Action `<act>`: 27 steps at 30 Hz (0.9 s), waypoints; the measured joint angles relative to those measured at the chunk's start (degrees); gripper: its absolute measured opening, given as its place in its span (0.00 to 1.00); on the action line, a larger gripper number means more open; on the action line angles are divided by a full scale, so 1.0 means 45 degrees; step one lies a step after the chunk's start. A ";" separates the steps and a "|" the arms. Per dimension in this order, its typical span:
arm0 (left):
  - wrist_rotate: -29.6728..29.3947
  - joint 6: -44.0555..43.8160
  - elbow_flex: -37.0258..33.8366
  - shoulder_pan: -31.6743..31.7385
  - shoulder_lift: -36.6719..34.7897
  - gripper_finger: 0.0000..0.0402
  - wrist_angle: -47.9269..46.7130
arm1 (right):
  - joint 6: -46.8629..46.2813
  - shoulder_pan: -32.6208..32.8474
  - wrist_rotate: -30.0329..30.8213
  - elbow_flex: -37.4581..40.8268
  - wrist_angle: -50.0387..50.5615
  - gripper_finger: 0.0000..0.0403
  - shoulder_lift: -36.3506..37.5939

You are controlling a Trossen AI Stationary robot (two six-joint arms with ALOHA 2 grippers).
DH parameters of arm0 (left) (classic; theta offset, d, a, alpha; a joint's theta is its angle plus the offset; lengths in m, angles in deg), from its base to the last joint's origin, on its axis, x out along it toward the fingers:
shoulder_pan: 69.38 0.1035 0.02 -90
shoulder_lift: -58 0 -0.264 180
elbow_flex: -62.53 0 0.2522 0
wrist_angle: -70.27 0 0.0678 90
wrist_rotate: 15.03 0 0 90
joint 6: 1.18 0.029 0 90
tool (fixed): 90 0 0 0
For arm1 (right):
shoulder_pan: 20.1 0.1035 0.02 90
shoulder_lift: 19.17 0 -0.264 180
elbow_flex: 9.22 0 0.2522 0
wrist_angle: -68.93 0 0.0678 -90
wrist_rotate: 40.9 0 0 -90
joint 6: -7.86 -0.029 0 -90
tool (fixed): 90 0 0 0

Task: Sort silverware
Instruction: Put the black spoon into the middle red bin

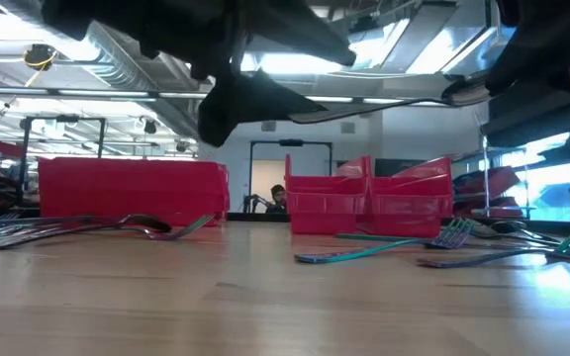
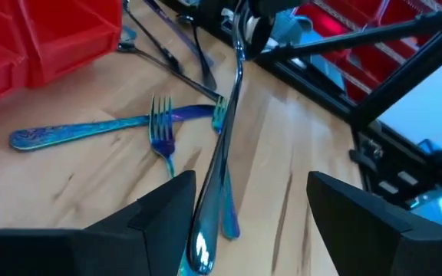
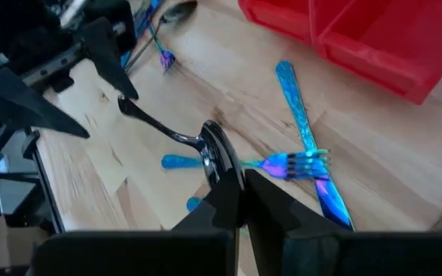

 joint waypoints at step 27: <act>-0.3877 -0.1036 -0.0102 -0.1017 0.2330 0.59 0.3784 | 0.0595 0.0000 0.1017 -0.0008 -0.0076 0.00 -0.0005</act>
